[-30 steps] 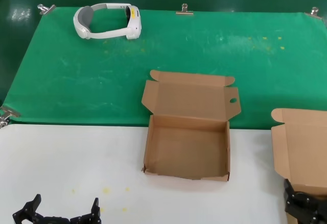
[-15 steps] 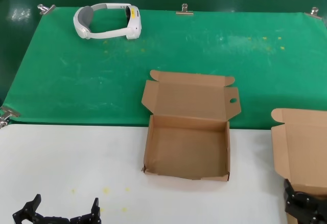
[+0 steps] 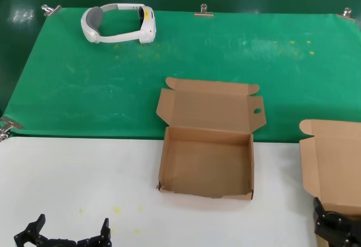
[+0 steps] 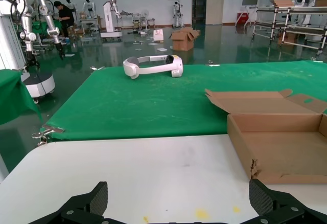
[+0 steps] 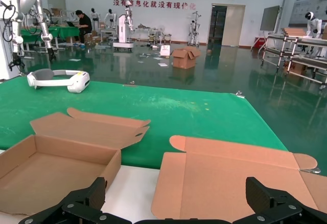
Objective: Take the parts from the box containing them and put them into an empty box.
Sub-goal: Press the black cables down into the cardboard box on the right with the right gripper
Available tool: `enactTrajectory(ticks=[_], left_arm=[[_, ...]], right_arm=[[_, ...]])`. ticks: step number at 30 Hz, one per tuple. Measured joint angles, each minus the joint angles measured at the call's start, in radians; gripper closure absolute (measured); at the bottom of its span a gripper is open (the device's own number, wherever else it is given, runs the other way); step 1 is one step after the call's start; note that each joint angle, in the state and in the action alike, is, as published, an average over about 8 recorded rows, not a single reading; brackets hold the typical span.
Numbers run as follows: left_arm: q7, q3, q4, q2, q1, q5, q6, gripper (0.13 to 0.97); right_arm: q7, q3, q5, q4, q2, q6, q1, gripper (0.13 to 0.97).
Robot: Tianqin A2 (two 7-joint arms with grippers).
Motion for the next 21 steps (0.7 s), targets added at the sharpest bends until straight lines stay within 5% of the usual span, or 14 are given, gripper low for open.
enactTrajectory(ticks=[21], left_arm=[[0.0, 0.0, 0.0, 0.0, 0.0, 0.0, 0.0, 0.132]], right_arm=[[0.0, 0.0, 0.0, 0.0, 0.0, 0.0, 0.0, 0.129]])
